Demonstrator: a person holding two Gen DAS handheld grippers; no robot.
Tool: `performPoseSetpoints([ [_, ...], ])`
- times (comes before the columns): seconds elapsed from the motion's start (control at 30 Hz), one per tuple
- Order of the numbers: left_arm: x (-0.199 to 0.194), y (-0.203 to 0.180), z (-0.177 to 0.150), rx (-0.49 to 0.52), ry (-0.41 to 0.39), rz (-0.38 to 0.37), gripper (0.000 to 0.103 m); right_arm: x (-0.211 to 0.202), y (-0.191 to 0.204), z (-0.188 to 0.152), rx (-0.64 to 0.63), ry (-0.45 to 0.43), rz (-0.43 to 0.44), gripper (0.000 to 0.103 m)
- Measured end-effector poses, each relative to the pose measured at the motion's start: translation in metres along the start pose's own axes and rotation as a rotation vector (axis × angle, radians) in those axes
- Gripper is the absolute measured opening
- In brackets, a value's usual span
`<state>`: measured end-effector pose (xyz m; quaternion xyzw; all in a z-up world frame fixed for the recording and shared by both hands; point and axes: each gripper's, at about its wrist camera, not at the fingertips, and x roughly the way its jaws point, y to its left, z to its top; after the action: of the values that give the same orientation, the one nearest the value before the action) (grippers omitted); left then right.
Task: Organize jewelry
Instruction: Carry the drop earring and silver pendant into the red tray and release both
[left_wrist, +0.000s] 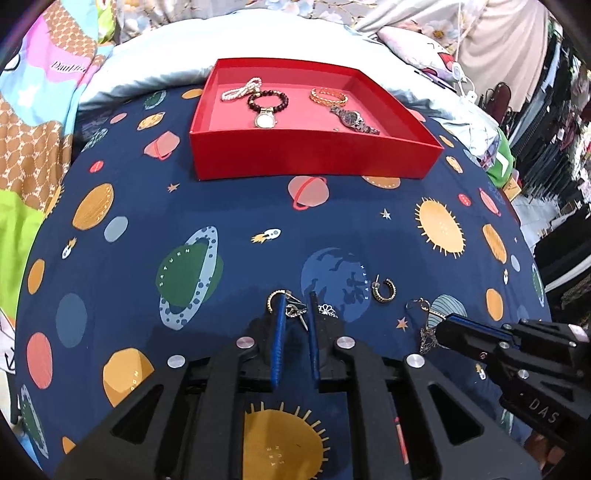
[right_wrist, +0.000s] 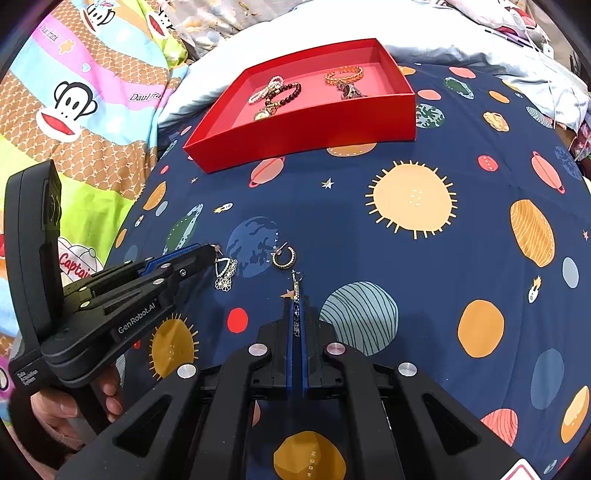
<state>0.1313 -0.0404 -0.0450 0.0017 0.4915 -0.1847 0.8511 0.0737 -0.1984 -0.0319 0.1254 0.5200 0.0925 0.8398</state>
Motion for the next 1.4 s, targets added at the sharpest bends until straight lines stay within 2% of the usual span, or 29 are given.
performPoseSetpoints([
  [0.2, 0.003, -0.001, 0.004, 0.015, -0.001, -0.027, 0.01, 0.0, 0.0, 0.0, -0.001, 0.001, 0.001, 0.002],
  [0.27, -0.002, -0.001, 0.005, 0.01, -0.014, -0.048, 0.0, -0.001, 0.0, 0.0, 0.001, 0.0, 0.003, 0.002],
  [0.47, -0.027, 0.003, 0.012, -0.024, -0.05, -0.123, 0.0, -0.006, 0.004, 0.004, -0.007, -0.013, 0.008, 0.002],
  [0.63, -0.051, 0.009, 0.016, -0.039, -0.09, -0.139, 0.0, -0.012, 0.006, 0.005, -0.015, -0.026, 0.01, 0.002],
  [0.77, -0.049, 0.009, 0.015, -0.025, -0.083, -0.121, 0.0, -0.012, 0.007, 0.005, -0.017, -0.023, 0.012, 0.002],
  [0.83, -0.042, 0.007, 0.012, -0.013, -0.067, -0.112, 0.005, -0.012, 0.007, 0.004, -0.018, -0.022, 0.013, 0.002],
  [0.9, -0.032, 0.004, 0.007, 0.006, -0.059, -0.097, 0.018, -0.012, 0.008, 0.003, -0.018, -0.022, 0.012, 0.002],
  [0.97, -0.021, -0.001, 0.003, 0.035, -0.047, -0.078, 0.02, -0.013, 0.007, 0.003, -0.017, -0.023, 0.009, 0.002],
  [1.27, 0.003, -0.01, -0.001, 0.102, -0.037, -0.03, 0.019, -0.013, 0.0, 0.004, 0.002, -0.025, -0.002, 0.002],
  [1.4, 0.008, -0.007, 0.001, 0.099, -0.041, -0.018, 0.002, -0.012, 0.0, 0.004, 0.0, -0.022, -0.002, 0.002],
])
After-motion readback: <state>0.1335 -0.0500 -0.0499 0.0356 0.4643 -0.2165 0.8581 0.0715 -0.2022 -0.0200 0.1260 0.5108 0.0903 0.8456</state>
